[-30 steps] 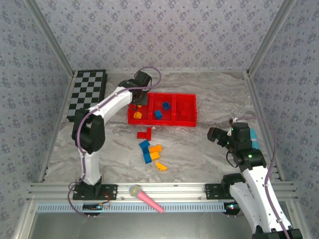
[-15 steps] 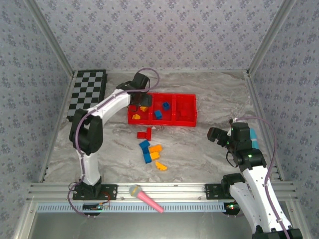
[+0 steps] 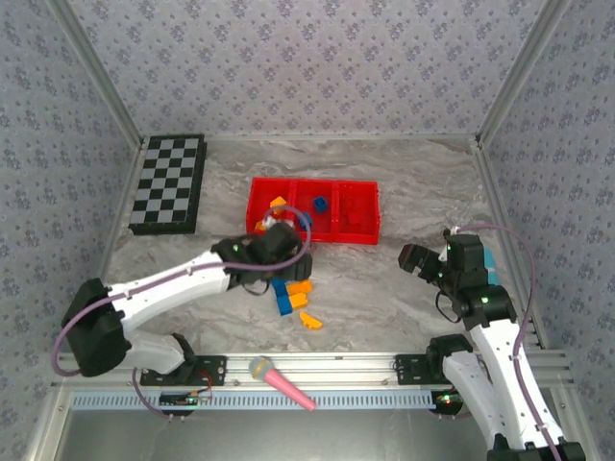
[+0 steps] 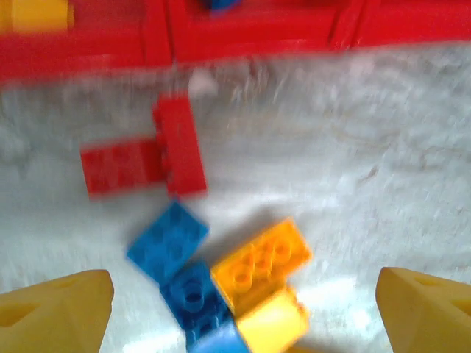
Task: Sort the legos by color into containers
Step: Pick up the lego from the middle-left of the table.
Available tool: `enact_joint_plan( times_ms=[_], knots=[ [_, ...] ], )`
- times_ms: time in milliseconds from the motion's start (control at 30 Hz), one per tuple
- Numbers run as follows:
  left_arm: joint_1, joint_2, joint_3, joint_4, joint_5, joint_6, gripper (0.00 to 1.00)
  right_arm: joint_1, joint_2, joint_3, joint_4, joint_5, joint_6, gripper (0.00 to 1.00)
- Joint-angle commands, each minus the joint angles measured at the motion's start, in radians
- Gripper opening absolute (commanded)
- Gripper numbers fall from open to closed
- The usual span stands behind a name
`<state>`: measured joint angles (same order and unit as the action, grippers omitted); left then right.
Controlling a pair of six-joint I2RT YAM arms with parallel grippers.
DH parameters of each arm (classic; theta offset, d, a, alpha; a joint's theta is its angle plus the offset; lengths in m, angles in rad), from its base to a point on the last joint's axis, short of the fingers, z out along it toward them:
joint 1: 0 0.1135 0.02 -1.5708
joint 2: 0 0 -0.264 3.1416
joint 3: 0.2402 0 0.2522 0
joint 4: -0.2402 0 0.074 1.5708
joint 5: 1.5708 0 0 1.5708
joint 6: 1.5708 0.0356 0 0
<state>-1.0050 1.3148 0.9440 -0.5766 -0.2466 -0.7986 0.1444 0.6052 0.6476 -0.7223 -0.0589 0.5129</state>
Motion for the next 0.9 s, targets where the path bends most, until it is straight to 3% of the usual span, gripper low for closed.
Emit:
enact_joint_plan(
  times_ms=[0, 267, 467, 667, 867],
  knots=[
    [-0.104, -0.065, -0.081, 0.001, -0.169, -0.353, 0.93, 0.011, 0.004, 0.018, -0.034, -0.104, 0.077, 1.00],
    [-0.247, 0.033, -0.103, 0.021, -0.256, -0.699, 0.98, 0.090, 0.008, 0.030, -0.139, -0.184, 0.108, 1.00],
    [-0.315, 0.178, -0.006, -0.159, -0.272, -1.079, 0.98, 0.138, -0.098, -0.030, -0.150, -0.162, 0.144, 1.00],
    [-0.348, 0.323, 0.082, -0.129, -0.208, -1.224, 0.97, 0.143, -0.113, -0.035, -0.146, -0.166, 0.124, 1.00],
    [-0.364, 0.406, 0.095, -0.057, -0.136, -1.357, 0.87, 0.142, -0.111, -0.038, -0.119, -0.161, 0.124, 1.00]
  ],
)
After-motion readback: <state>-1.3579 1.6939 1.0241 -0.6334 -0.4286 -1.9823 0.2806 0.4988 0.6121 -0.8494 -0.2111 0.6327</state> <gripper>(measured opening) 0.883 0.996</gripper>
